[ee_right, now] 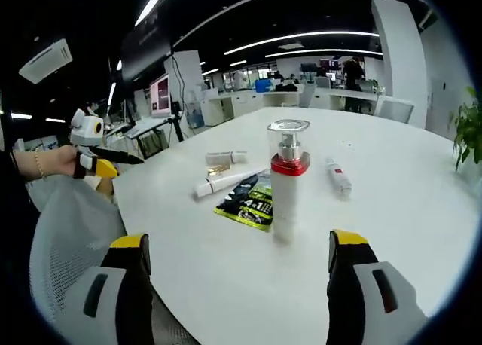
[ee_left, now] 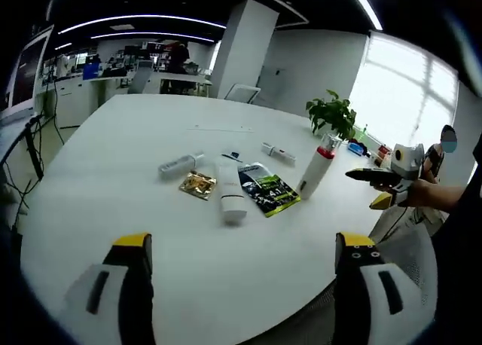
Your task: Arrange the skincare products in the storage area until every visible bottle or jar stands upright without overlapping.
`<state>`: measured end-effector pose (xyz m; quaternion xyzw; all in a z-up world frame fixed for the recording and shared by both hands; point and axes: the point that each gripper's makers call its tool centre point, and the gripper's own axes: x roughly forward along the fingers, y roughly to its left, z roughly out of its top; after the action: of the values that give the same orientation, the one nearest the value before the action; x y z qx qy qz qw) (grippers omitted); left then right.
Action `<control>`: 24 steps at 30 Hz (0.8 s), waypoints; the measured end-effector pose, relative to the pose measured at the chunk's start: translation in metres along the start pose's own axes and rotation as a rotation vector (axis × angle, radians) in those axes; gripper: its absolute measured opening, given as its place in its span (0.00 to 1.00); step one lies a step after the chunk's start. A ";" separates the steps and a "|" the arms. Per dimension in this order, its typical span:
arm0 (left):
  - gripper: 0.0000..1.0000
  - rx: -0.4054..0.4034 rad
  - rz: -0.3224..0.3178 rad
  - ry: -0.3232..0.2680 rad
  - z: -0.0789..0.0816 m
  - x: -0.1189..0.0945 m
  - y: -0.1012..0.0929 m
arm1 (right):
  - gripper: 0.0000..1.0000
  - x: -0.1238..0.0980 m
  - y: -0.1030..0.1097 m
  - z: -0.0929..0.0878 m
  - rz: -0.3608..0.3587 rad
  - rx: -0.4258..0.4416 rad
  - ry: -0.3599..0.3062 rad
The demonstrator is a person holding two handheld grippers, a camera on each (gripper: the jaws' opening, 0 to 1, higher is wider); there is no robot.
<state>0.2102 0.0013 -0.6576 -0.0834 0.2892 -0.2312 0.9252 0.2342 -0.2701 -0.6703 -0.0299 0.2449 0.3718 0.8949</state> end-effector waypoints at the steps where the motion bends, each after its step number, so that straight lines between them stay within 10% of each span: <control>1: 0.92 0.003 -0.009 0.011 -0.002 0.005 0.000 | 0.98 -0.001 -0.001 -0.001 -0.003 0.004 -0.001; 24: 0.54 0.072 -0.024 0.219 -0.011 0.090 -0.003 | 0.97 0.003 -0.021 -0.010 -0.030 0.074 0.011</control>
<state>0.2682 -0.0438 -0.7101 -0.0279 0.3792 -0.2601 0.8876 0.2461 -0.2852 -0.6828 -0.0026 0.2629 0.3487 0.8996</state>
